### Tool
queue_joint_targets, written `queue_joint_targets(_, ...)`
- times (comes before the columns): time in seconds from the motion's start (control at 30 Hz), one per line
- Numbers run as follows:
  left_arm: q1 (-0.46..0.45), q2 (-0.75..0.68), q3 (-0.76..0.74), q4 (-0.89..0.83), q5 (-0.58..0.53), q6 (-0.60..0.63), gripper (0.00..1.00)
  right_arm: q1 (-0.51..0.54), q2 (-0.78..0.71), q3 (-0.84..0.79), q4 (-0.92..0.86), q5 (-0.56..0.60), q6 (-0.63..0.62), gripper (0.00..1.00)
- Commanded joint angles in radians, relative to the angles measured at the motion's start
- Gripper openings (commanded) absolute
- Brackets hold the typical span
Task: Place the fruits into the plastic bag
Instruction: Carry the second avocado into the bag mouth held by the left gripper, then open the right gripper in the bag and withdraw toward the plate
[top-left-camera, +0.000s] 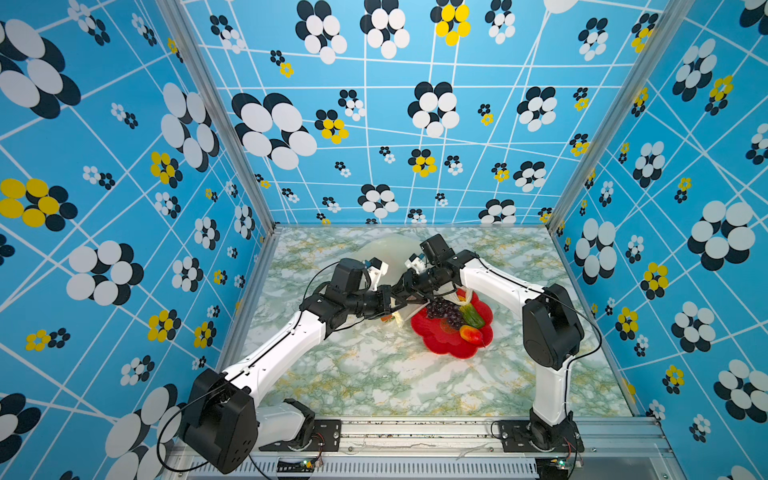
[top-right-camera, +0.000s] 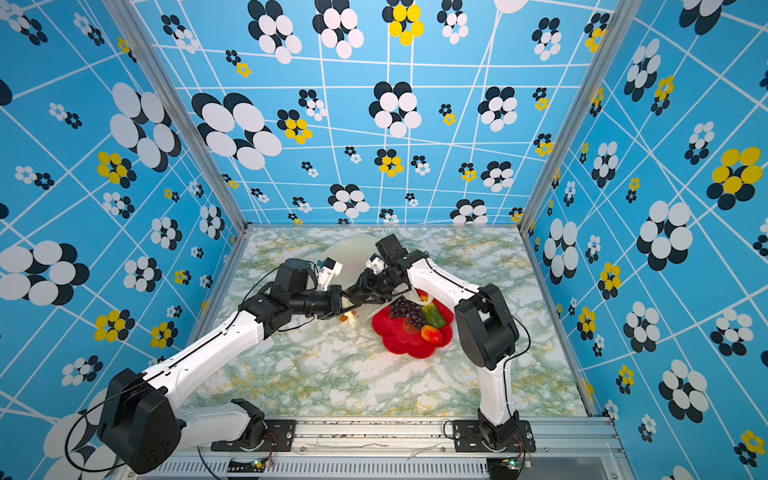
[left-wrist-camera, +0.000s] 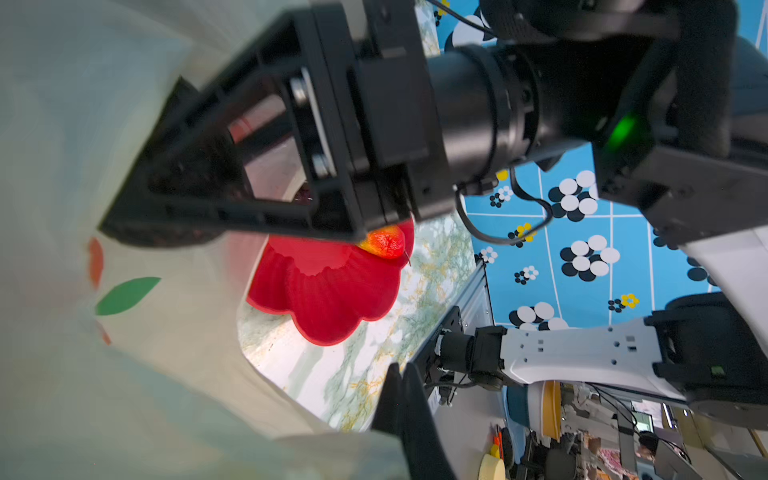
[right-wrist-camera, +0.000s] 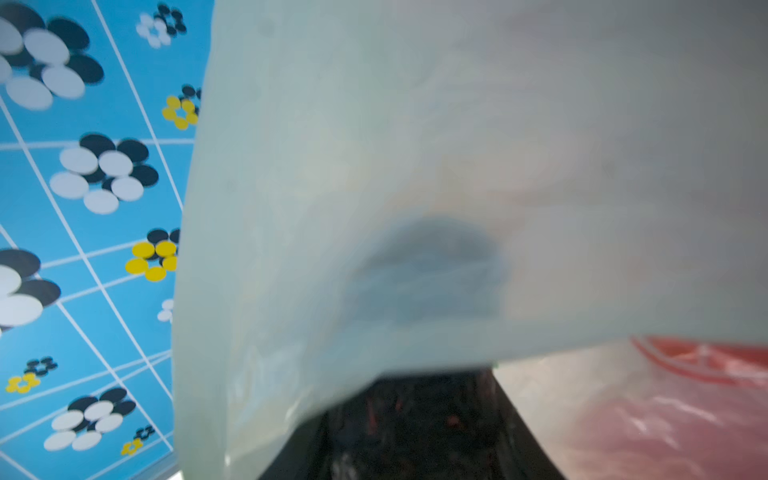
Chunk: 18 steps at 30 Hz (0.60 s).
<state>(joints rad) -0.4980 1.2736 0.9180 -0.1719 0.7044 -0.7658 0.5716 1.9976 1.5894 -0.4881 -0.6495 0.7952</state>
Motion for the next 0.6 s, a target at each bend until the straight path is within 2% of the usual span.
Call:
queue_joint_targets(0.0, 0.001, -0.007, 0.006, -0.005, 0.046, 0.023, 0.00, -0.016, 0.021, 0.041, 0.073, 0.104, 0.038, 0.56)
queue_joint_targets(0.13, 0.003, -0.007, 0.016, -0.023, 0.043, 0.035, 0.00, -0.029, 0.013, 0.067, 0.081, 0.128, 0.023, 0.81)
queue_joint_targets(0.17, 0.004, -0.010, 0.016, -0.026, 0.039, 0.038, 0.00, -0.031, 0.004, 0.070, 0.080, 0.132, 0.016, 0.93)
queue_joint_targets(0.2, 0.003, -0.010, 0.016, -0.026, 0.036, 0.039, 0.00, -0.032, -0.006, 0.074, 0.079, 0.136, 0.008, 0.99)
queue_joint_targets(0.43, 0.007, -0.004, -0.027, 0.065, 0.049, -0.017, 0.00, -0.041, -0.101, 0.101, -0.013, 0.154, -0.090, 0.99)
queue_joint_targets(0.57, 0.015, -0.016, -0.055, 0.124, 0.044, -0.042, 0.00, -0.041, -0.209, 0.085, -0.087, 0.211, -0.169, 0.99)
